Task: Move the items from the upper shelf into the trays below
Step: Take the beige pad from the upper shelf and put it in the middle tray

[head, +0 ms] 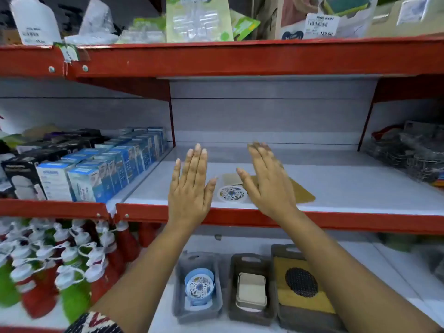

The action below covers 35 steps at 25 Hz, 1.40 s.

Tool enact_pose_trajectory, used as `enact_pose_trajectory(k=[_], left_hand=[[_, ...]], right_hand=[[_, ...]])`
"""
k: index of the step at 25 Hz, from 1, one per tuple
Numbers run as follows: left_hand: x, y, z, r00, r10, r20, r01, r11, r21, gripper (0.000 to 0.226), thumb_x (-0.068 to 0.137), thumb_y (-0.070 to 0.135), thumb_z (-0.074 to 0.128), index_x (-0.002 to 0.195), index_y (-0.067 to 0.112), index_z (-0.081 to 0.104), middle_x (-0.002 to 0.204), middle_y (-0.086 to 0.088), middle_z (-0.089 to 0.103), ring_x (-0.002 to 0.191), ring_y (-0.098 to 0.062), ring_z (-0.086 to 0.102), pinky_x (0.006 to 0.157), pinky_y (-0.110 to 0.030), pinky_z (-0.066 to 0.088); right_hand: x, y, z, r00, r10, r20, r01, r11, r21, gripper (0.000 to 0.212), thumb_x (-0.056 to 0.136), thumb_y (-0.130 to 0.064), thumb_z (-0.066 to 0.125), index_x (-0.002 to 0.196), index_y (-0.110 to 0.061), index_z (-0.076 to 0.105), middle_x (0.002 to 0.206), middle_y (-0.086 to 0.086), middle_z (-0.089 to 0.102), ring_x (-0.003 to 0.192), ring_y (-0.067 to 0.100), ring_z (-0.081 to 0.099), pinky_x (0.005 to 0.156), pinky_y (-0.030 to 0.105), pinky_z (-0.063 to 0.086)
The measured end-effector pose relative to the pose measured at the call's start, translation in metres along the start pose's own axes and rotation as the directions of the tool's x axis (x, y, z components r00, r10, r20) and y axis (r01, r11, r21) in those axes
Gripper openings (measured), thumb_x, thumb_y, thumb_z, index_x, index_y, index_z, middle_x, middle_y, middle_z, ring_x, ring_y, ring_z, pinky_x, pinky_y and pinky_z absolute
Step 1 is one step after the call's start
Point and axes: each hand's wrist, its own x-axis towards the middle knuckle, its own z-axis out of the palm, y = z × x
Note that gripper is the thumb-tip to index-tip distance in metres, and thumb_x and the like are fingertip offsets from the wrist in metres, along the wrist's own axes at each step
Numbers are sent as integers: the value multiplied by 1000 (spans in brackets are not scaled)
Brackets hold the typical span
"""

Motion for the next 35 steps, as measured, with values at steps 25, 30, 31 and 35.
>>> enact_pose_trajectory(k=[25, 30, 31, 35], left_hand=[[-61, -67, 50, 978, 90, -187, -67, 990, 123, 58, 98, 36, 14, 150, 12, 14, 160, 3, 2, 146, -16, 13, 118, -37, 19], [-61, -66, 50, 984, 79, -162, -56, 988, 141, 57, 98, 36, 15, 150, 12, 14, 160, 3, 2, 146, -16, 14, 118, -37, 20], [-61, -66, 50, 984, 79, -158, -56, 988, 143, 57, 98, 36, 15, 150, 12, 14, 160, 3, 3, 146, -16, 14, 118, -37, 20], [-62, -67, 49, 987, 78, -143, -56, 987, 152, 57, 98, 36, 16, 150, 12, 14, 160, 2, 3, 146, -16, 14, 119, -37, 18]], right_hand=[[121, 64, 117, 560, 481, 675, -319, 877, -360, 98, 56, -69, 71, 127, -5, 50, 134, 14, 55, 121, 36, 51, 97, 39, 45], [121, 60, 119, 479, 521, 706, -357, 851, -385, 109, 65, -70, 65, 146, -6, 31, 154, 13, 34, 139, 36, 33, 111, 44, 33], [122, 58, 116, 472, 522, 710, -385, 847, -367, 105, 69, -64, 67, 146, -4, 31, 154, 14, 34, 139, 35, 34, 110, 42, 33], [127, 62, 109, 488, 538, 687, -637, 758, -142, 53, 80, -28, 72, 121, 1, 56, 130, 17, 60, 96, 26, 68, 76, 30, 51]])
